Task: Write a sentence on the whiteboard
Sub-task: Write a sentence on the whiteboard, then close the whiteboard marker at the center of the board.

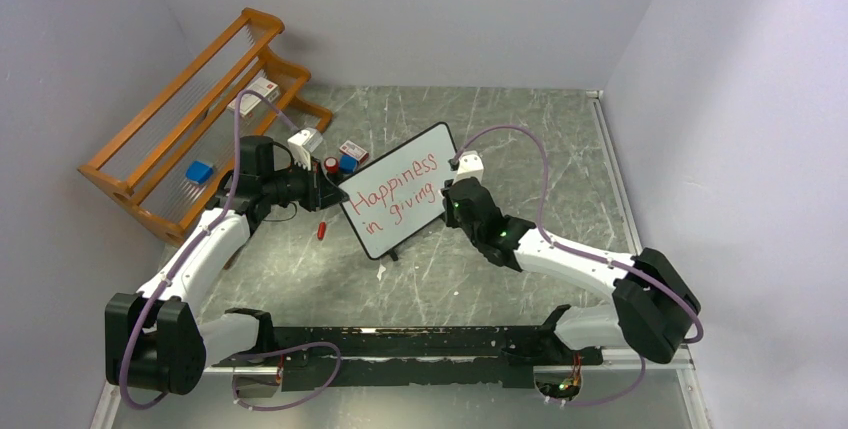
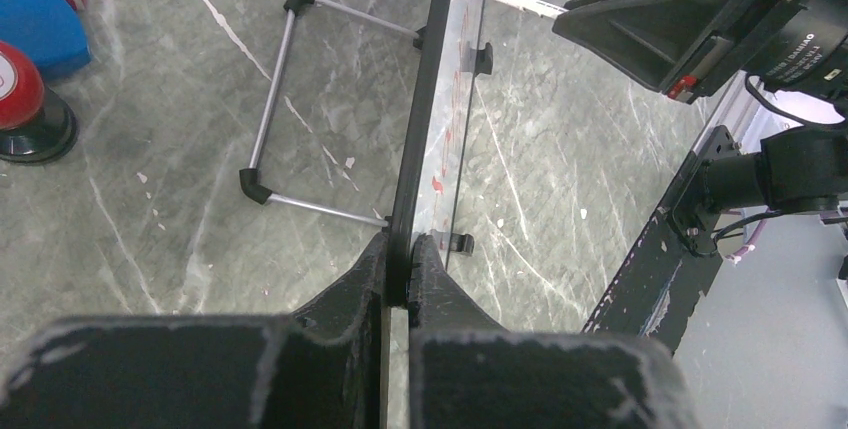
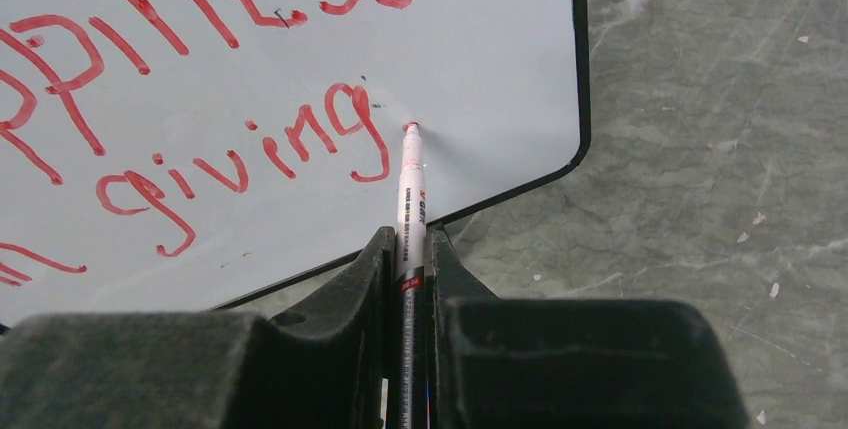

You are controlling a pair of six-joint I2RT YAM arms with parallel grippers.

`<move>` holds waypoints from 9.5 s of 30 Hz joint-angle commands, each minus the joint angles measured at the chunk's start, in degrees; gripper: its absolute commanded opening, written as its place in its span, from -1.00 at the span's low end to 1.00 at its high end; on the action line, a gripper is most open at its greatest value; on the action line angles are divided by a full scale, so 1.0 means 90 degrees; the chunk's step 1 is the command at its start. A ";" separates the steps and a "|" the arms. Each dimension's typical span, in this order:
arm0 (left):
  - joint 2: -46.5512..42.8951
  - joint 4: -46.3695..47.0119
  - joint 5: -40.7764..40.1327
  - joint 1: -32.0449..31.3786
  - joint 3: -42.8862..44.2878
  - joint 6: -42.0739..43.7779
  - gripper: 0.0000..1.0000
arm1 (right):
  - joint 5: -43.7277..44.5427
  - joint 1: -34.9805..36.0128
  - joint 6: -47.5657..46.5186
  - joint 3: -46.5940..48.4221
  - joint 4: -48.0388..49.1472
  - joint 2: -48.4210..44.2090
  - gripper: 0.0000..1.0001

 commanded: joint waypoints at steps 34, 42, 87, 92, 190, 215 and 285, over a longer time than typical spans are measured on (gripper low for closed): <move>-0.0786 -0.2540 -0.3602 0.0020 0.2017 -0.0789 0.48 | 0.0293 -0.0059 -0.0059 0.0795 -0.3426 -0.4175 -1.00; -0.0911 -0.3127 -0.5289 0.0021 0.1348 -0.1257 0.71 | 0.0194 -0.0050 -0.0021 0.0662 -0.3405 -0.4489 -1.00; 0.3755 -0.2340 -0.5073 -0.0917 0.1421 -0.1633 -0.45 | 0.0135 -0.0050 -0.0083 0.0661 -0.3302 -0.4602 -1.00; 0.3590 -0.2481 -0.5306 -0.0956 0.1237 -0.1647 -0.67 | 0.0021 -0.0054 -0.0085 0.0644 -0.3277 -0.4581 -1.00; -0.3044 0.2814 -0.2751 -0.1210 -0.1245 -0.8182 -0.90 | 0.0040 0.2832 -0.1490 -0.0482 0.5461 -0.0744 -1.00; -0.3074 0.3412 -0.3236 -0.2309 -0.1423 -0.7631 -0.90 | 0.0435 0.2833 -0.1513 -0.0159 0.6788 0.0085 -1.00; -0.2228 0.4241 -0.4372 -0.4023 -0.1574 -0.7443 -0.90 | 0.0512 0.2425 -0.0240 -0.1451 0.8217 -0.0436 -1.00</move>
